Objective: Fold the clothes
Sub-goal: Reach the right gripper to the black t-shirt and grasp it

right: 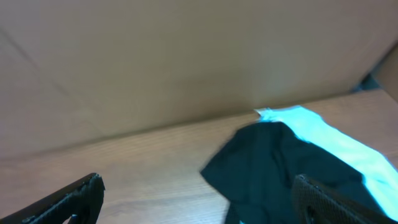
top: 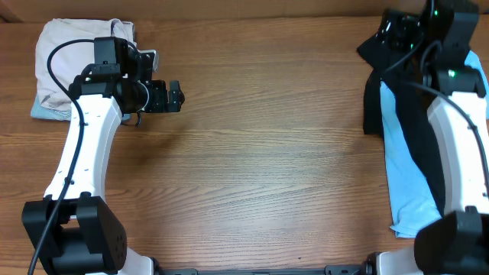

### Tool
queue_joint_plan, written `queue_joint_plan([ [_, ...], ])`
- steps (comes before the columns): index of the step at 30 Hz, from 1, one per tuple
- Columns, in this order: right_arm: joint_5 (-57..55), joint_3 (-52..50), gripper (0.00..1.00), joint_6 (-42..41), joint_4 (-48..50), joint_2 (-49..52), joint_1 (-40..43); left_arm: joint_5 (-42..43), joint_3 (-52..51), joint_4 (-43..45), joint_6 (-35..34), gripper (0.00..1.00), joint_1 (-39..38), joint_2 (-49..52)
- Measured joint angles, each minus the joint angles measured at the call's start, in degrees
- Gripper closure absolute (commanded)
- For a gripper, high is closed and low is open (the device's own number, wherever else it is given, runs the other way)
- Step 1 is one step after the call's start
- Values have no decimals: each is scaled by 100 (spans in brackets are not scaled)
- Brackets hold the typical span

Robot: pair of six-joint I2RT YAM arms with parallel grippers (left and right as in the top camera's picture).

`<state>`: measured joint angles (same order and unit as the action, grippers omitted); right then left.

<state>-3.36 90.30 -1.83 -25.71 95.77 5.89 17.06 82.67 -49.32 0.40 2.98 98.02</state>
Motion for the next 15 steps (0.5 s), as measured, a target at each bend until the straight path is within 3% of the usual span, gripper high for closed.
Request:
queue_joint_plan([
  [8, 317, 669, 0, 157, -1711, 1025, 697, 81, 0, 20, 0, 0, -2, 0],
  [15, 358, 669, 0, 286, -1639, 1694, 1056, 103, 0, 304, 0, 0, -2, 0],
])
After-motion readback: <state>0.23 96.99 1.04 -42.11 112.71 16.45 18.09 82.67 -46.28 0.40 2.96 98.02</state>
